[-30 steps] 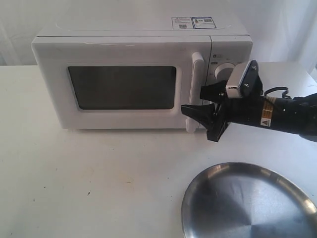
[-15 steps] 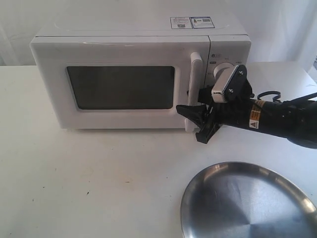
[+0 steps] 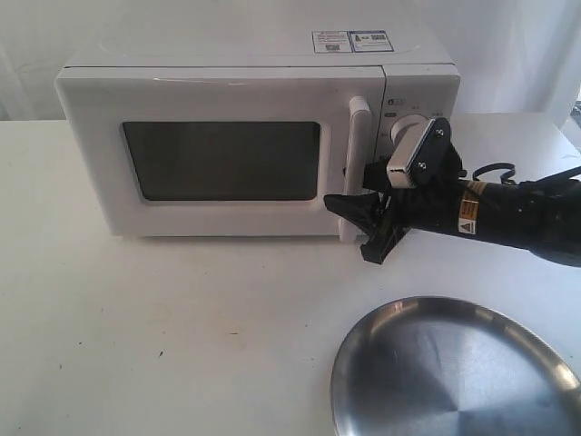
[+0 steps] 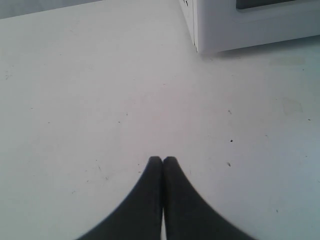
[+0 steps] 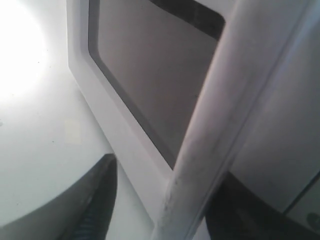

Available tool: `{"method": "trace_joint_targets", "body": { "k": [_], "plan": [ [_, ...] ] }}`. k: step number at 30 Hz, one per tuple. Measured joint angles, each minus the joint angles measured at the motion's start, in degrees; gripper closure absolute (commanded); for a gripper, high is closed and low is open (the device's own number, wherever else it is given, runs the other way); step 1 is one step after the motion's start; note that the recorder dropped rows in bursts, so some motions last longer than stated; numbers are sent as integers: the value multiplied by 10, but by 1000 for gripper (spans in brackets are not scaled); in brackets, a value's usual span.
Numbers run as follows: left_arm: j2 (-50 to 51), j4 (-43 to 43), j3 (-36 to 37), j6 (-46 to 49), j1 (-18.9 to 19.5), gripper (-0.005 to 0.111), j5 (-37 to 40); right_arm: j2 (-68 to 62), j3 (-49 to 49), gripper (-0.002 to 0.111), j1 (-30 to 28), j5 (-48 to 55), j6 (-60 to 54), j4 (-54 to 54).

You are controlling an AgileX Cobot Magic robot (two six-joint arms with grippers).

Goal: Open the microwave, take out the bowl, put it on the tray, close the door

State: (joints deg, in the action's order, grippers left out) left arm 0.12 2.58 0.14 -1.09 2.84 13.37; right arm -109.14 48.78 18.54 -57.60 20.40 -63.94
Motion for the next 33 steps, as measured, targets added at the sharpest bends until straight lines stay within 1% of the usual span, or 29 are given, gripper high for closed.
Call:
{"method": "trace_joint_targets", "body": {
  "k": [13,17,21,24,28,31,33],
  "plan": [
    [0,0,0,0,0,107,0,38,7,108,0,72,58,-58],
    [0,0,0,0,0,107,0,52,7,108,0,102,37,-67],
    [0,0,0,0,0,107,0,56,7,108,-4,108,10,-59],
    [0,0,0,0,0,107,0,56,7,108,-15,95,8,-68],
    [0,0,0,0,0,107,0,59,8,108,-50,49,-16,-104],
    [0,0,0,0,0,107,0,72,11,108,-84,-43,-21,-122],
    [0,0,0,0,0,107,0,79,13,108,-95,-90,-17,-146]
  ]
}}
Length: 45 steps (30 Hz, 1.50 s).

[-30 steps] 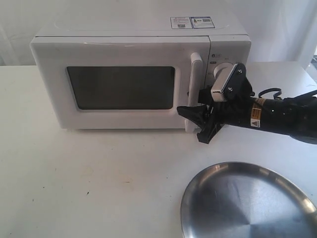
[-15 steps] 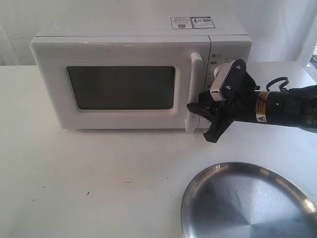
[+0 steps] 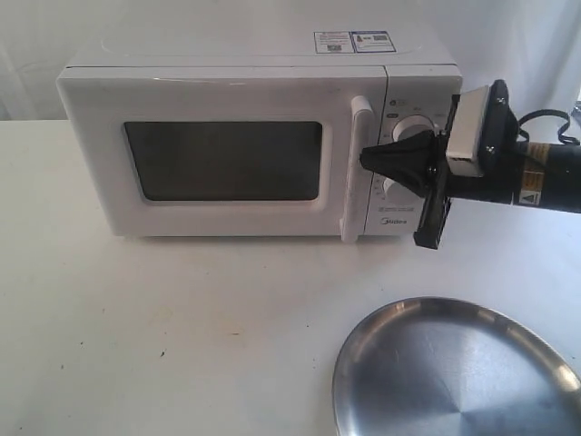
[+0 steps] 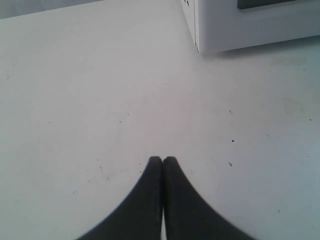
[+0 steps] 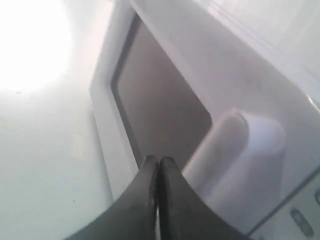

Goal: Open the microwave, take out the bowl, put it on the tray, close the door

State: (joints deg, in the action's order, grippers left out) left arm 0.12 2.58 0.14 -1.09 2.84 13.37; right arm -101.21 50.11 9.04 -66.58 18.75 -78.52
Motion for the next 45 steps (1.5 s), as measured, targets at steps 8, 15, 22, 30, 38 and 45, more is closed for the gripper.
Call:
{"method": "trace_joint_targets", "body": {
  "k": [8,15,22,30,38,45],
  "plan": [
    [0,0,0,0,0,107,0,-17,9,108,-14,-21,57,-113],
    [0,0,0,0,0,107,0,-31,13,104,-14,-1,67,-46],
    [0,0,0,0,0,107,0,-31,13,83,-14,34,72,-50],
    [0,0,0,0,0,107,0,-36,13,58,-14,33,72,-23],
    [0,0,0,0,0,107,0,-80,13,59,17,34,30,26],
    [0,0,0,0,0,107,0,-97,19,59,48,32,16,59]
  ]
}}
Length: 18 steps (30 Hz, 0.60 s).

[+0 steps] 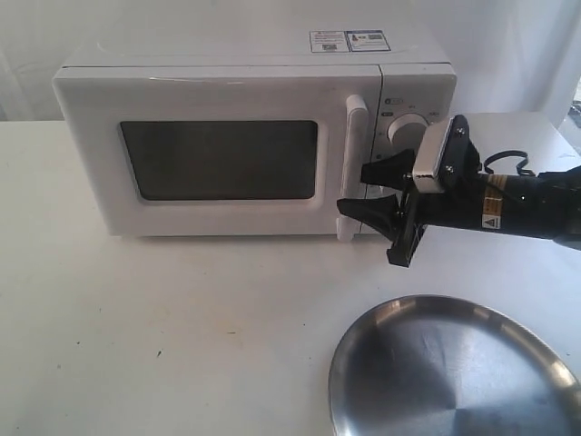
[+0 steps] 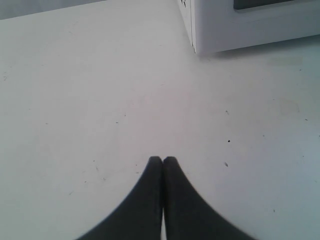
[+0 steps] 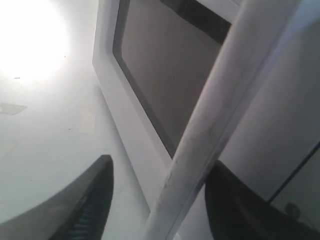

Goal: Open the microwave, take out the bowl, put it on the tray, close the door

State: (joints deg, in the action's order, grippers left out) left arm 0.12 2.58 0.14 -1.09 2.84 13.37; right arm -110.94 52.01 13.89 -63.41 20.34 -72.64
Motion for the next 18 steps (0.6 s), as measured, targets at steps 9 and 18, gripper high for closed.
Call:
{"method": "trace_joint_targets", "body": {
  "k": [9,18],
  "plan": [
    [0,0,0,0,0,107,0,-2,3,74,24,20,-3,39],
    [0,0,0,0,0,107,0,-5,7,108,28,21,-4,45]
  ]
}}
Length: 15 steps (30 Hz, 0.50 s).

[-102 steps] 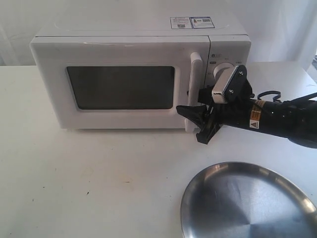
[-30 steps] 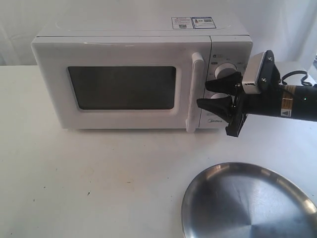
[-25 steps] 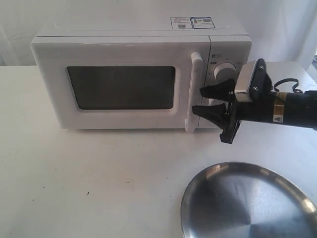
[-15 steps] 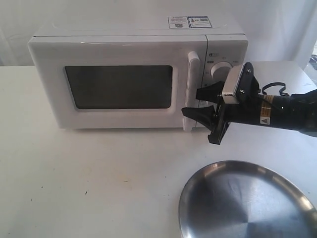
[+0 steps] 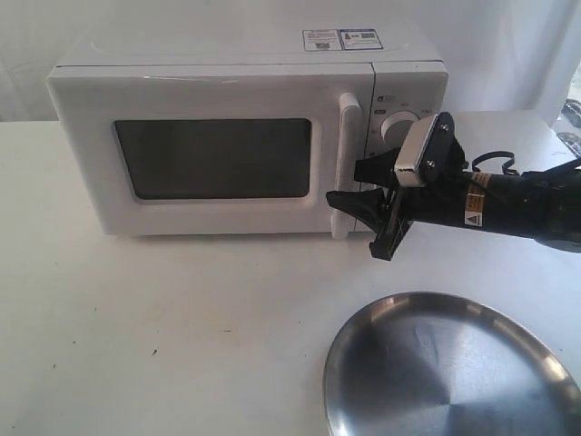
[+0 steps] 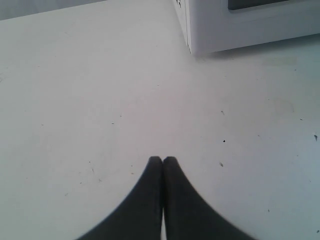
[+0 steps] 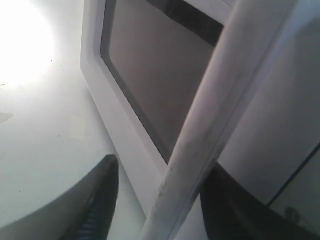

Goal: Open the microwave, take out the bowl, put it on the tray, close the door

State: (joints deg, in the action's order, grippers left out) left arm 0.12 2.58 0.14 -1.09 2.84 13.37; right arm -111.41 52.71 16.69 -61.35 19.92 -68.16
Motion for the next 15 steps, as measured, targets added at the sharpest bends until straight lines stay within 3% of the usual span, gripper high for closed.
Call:
{"method": "trace_joint_targets", "body": {
  "k": [15],
  "plan": [
    [0,0,0,0,0,107,0,0,8,108,1,4,13,-31]
  ]
}}
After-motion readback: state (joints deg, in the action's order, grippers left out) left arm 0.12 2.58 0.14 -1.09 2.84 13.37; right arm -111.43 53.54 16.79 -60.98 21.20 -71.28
